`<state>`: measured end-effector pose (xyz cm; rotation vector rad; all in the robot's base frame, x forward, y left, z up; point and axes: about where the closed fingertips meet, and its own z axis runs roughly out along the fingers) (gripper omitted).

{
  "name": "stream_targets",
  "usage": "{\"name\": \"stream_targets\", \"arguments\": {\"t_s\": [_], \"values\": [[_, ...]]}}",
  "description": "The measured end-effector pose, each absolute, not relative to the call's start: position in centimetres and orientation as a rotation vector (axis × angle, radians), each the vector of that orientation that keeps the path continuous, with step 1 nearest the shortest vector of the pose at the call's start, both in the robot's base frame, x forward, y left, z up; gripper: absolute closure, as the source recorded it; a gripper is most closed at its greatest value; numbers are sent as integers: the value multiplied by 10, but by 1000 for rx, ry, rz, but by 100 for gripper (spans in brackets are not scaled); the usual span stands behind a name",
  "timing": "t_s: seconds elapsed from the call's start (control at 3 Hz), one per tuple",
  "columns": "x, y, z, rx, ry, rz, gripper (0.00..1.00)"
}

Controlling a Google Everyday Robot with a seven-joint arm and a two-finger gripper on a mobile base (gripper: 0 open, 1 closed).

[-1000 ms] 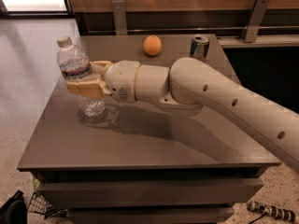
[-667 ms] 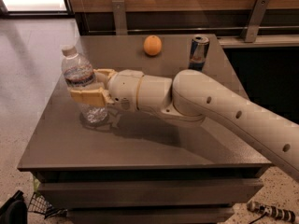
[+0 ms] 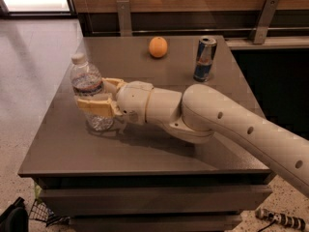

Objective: Place water bottle upright

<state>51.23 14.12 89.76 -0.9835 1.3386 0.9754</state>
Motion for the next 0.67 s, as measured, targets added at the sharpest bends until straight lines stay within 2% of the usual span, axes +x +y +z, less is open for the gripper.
{"name": "stream_targets", "arguments": {"t_s": [0.33, 0.67], "values": [[512, 141, 900, -984, 1339, 975, 91], [512, 141, 900, -984, 1339, 975, 67]]}}
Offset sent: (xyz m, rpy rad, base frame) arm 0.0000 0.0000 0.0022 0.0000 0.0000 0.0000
